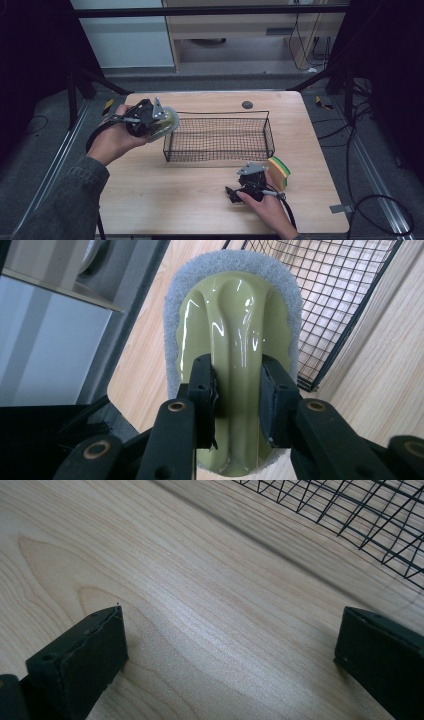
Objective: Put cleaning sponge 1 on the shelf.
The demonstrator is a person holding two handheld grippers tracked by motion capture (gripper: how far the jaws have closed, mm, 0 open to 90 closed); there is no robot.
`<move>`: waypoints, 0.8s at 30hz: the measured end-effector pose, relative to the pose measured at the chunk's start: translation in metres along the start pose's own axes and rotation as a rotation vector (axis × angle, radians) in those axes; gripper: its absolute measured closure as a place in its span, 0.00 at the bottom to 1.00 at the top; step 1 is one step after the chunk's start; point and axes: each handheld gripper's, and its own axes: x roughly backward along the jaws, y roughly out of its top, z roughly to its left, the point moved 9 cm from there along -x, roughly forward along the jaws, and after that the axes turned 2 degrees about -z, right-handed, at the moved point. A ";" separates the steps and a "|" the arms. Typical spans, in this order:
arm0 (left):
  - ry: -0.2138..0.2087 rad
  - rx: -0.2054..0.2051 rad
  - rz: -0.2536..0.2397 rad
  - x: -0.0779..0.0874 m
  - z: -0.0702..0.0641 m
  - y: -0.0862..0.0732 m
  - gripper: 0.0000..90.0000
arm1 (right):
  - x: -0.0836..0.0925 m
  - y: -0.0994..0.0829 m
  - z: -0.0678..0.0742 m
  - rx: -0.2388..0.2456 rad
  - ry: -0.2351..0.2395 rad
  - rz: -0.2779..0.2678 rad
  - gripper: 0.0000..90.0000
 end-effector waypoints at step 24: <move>-0.018 -0.054 -0.009 -0.016 -0.009 0.022 0.79 | 0.000 0.000 0.000 0.001 -0.003 -0.007 0.01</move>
